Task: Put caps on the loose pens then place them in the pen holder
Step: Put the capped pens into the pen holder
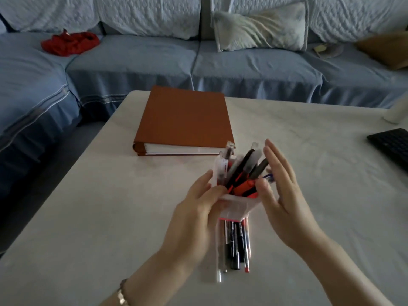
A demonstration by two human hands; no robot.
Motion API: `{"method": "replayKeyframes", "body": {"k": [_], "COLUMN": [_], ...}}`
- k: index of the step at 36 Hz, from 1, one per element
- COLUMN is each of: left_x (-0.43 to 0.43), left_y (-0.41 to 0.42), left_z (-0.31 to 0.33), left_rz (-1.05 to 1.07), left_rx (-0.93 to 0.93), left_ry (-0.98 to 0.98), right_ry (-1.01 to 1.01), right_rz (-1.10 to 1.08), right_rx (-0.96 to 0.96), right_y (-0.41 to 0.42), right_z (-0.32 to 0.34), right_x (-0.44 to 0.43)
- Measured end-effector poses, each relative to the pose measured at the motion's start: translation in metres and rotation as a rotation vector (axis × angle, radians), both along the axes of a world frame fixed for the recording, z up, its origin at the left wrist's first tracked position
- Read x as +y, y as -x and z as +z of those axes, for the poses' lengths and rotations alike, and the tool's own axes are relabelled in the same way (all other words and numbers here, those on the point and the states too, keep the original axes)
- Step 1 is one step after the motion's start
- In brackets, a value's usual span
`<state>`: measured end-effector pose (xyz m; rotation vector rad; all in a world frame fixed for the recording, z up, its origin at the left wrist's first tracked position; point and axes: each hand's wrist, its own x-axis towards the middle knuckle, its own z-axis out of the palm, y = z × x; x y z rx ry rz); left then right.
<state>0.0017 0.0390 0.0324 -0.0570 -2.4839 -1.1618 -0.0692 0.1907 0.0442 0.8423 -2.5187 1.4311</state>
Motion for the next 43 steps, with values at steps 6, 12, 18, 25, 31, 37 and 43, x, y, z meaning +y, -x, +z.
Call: {"method": "replayKeyframes", "body": {"k": [6,12,18,25,31,37,43], "left_x": [0.031,0.051,0.029,0.024,0.021,0.01,0.003], "left_y": [0.026,0.037,0.039,0.043,0.045,0.042,0.053], "left_z": [-0.008,-0.009,-0.037,-0.068,-0.074,-0.081,-0.058], "left_rz": [-0.141,-0.207,0.182,0.205,0.209,0.249,0.384], "left_rx": [-0.089,-0.101,-0.495,-0.799,-0.724,-0.602,-0.398], "left_ry": [-0.022,-0.13,0.25,0.143,0.033,-0.086,-0.597], "right_ry": [0.04,0.144,0.131,0.16,0.146,0.139,0.118], "right_rz": [0.062,-0.073,-0.251,-0.231,-0.182,-0.188,-0.199], "right_rx": [-0.338,-0.283,-0.298,-0.312,-0.361,-0.343,-0.346], "right_y": [0.004,0.015,0.016,0.018,0.021,0.022,0.022], "right_z": [0.003,-0.026,-0.059,-0.075,-0.076,-0.075,-0.079], "right_x": [0.042,0.067,0.074,0.069,0.074,0.072,0.075]}}
